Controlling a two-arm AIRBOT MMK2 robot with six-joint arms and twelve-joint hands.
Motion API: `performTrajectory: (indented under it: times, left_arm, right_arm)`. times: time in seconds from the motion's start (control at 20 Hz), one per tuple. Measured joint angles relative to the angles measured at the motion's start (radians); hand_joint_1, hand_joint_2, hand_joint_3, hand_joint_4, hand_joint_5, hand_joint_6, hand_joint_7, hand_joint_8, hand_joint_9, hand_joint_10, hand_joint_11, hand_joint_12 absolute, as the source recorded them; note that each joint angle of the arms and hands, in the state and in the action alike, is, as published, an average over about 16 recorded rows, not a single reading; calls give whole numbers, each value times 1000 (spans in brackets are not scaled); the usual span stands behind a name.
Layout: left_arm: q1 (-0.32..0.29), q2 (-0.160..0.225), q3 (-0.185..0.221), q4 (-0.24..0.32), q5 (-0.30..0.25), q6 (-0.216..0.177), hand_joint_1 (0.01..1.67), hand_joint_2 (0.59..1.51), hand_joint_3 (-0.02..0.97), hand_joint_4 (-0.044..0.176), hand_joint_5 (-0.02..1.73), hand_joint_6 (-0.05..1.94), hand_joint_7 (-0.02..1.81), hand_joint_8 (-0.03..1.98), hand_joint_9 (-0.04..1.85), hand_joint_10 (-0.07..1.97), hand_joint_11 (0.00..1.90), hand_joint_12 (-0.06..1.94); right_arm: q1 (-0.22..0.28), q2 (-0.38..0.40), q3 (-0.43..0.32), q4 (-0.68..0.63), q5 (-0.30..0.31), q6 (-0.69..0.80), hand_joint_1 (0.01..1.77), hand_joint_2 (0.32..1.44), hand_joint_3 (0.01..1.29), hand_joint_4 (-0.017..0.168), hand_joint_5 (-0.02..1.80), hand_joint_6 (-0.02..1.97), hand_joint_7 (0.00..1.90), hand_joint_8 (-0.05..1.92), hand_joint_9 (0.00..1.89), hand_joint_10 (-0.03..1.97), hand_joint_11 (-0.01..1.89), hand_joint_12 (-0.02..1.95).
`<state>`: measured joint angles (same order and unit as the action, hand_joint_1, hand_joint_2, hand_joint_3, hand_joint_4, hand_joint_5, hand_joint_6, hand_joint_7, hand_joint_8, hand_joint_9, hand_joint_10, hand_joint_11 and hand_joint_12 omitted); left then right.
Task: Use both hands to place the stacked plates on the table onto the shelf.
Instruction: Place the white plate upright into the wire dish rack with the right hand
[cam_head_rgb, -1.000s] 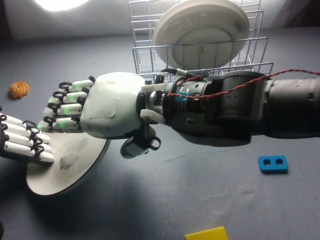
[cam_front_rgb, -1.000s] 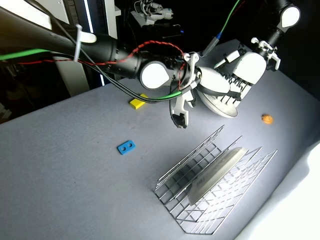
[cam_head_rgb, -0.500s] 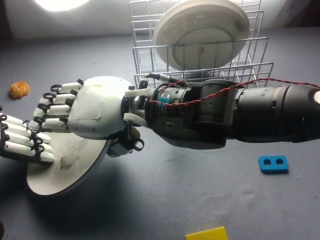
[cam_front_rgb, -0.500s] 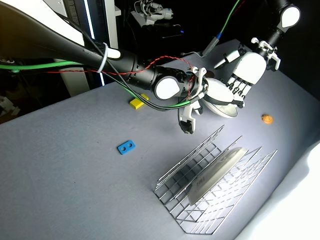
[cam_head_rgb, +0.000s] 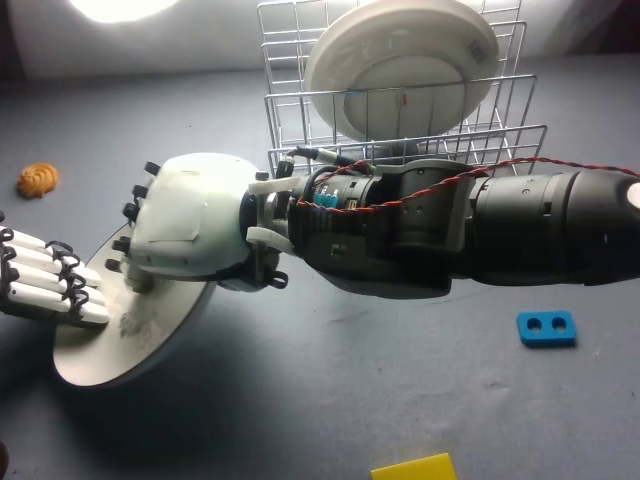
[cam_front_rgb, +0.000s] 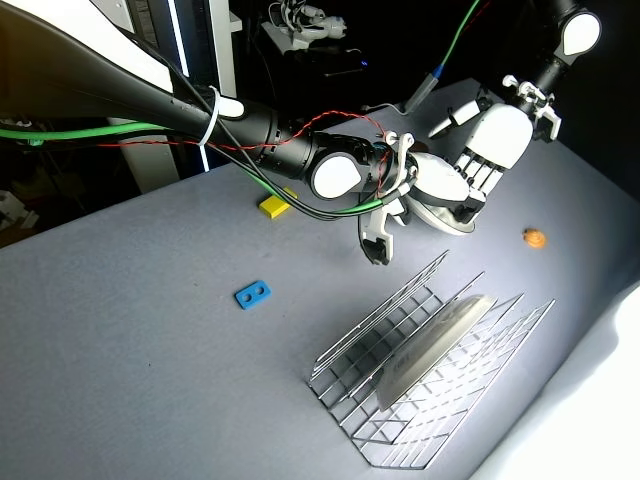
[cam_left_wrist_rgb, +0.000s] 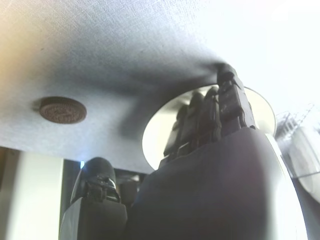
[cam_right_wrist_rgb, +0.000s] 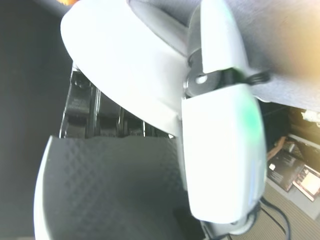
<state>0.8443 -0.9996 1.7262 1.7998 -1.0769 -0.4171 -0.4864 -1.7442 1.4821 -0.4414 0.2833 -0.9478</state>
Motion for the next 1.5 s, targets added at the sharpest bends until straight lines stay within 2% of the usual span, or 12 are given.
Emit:
performTrajectory:
  times: [0.1,0.3,0.55,0.85,1.05,1.5]
  left_arm:
    - [-7,0,0,4,-1,-2,21,1163,16,-6,-10,-35,-6,-17,-24,-59,26,26]
    - [-33,1,1,15,-2,-5,21,1168,15,-5,-11,-32,1,-14,-16,-59,23,19]
    - [-97,4,8,19,4,-7,20,1172,15,-3,-8,-16,9,-11,-2,-58,19,12]
    - [-221,20,20,11,12,-7,20,1175,15,1,-2,2,19,-7,15,-57,18,11]
    - [-308,37,28,-3,14,-7,20,1176,15,3,1,11,23,-6,19,-57,17,12]
    - [-463,83,27,-9,3,-11,20,1175,16,4,9,7,33,-6,21,-57,19,12]
  right_arm:
    - [1,1,0,-1,7,-1,1397,942,12,1,642,403,727,308,752,449,521,1243]
    - [3,4,-1,-2,21,-3,1449,923,12,0,774,611,899,473,962,526,765,1116]
    - [4,11,-10,0,33,-2,1467,895,10,-2,797,893,963,712,1077,754,966,936]
    - [4,40,-48,7,33,-2,1429,881,10,-4,819,889,1007,742,1148,765,1037,832]
    - [10,78,-101,34,23,-22,1412,883,10,-5,831,873,1019,757,1136,912,1042,870]
    - [53,224,-292,99,-10,-73,1392,909,10,-4,923,791,1094,722,1166,876,1067,917]
